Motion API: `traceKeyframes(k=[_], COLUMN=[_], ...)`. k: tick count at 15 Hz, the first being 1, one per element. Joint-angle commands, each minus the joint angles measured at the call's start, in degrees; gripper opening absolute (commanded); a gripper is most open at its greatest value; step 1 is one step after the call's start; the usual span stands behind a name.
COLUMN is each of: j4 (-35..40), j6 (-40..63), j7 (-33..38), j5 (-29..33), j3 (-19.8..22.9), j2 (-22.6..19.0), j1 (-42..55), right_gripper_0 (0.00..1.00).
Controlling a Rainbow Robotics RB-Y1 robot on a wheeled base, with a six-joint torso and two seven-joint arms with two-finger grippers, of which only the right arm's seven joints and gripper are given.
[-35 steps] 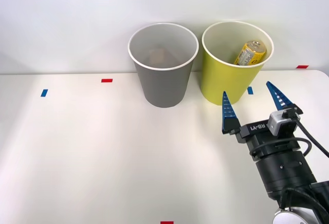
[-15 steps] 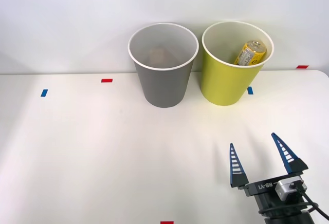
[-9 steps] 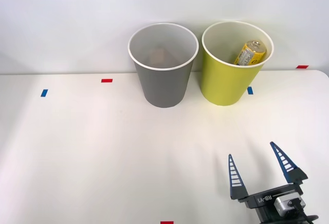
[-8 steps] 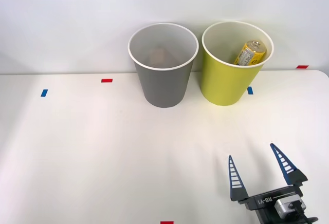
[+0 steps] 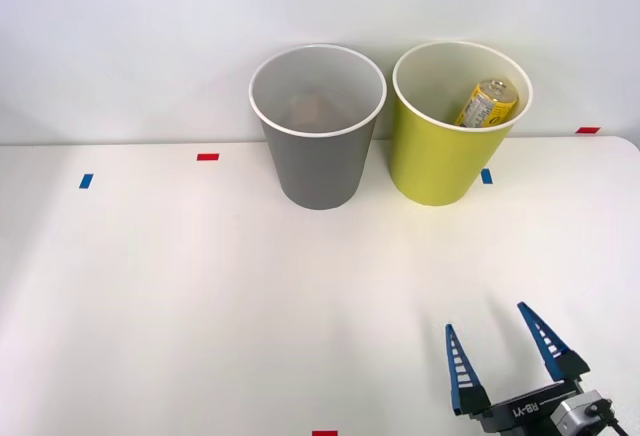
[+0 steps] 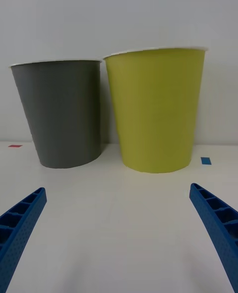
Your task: Put cans in the gray bin, plastic bottles in the light green bin
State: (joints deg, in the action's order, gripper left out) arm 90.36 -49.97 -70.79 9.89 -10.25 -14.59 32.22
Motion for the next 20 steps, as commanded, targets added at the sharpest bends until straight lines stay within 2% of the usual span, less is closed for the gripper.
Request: traceKeyframes(k=[1,9,15,20], j4=[-0.01,0.08,-0.01,-0.01], j6=[2.77,-1.8,-2.5,-2.32], j7=[2.76,1.88,0.57,0.21], j5=[3.65,2.68,1.28,1.45], j3=[0.94,-0.03,1.9,1.55], j2=[0.0,1.85,2.55,2.55], j1=[0.83,6.1,7.33,7.68], right_gripper_0=[1.0,1.0,1.0,1.0])
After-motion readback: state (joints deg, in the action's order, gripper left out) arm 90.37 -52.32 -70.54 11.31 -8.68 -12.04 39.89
